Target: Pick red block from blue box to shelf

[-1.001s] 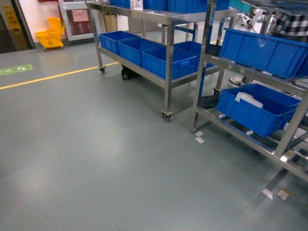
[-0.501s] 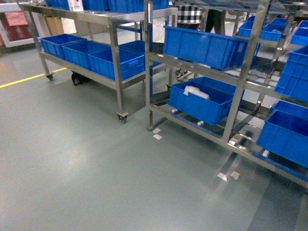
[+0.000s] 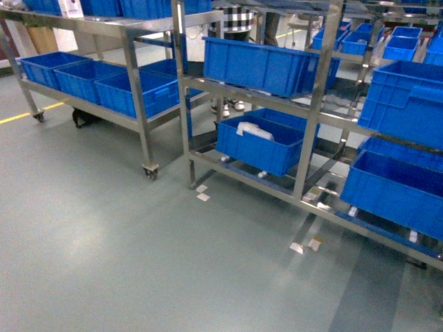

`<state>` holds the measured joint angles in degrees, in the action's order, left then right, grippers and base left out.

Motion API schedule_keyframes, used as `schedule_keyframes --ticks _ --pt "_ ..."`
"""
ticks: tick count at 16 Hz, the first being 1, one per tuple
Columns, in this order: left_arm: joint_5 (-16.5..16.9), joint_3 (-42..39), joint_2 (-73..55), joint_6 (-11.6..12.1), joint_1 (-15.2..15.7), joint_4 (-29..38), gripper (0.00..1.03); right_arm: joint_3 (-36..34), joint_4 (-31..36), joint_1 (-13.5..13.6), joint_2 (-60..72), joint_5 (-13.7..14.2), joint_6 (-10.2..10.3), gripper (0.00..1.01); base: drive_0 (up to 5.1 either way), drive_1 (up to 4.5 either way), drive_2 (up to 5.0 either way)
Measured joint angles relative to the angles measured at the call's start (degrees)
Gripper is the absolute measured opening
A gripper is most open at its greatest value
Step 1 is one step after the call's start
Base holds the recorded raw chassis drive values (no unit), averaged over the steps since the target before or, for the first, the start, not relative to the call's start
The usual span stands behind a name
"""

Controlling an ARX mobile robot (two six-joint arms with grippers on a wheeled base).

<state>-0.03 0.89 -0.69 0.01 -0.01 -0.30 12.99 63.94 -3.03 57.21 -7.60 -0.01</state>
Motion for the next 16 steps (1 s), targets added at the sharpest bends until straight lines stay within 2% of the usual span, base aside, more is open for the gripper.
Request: schedule_keyframes --ticks 6,9,16 --pt "0.0 0.0 0.0 0.0 0.0 0.0 0.98 0.0 0.0 0.0 0.0 0.0 0.0 0.28 -1.5 -1.49 -1.5" --pt "0.0 0.0 0.0 0.0 0.0 0.1 0.98 0.0 0.0 0.0 -0.1 0.0 0.0 0.28 -1.4 0.61 -3.5" --pt "-0.2 0.0 0.0 0.0 0.0 -0.1 0.98 0.0 0.0 0.0 0.0 0.0 0.0 0.28 -1.5 2.68 -5.7"
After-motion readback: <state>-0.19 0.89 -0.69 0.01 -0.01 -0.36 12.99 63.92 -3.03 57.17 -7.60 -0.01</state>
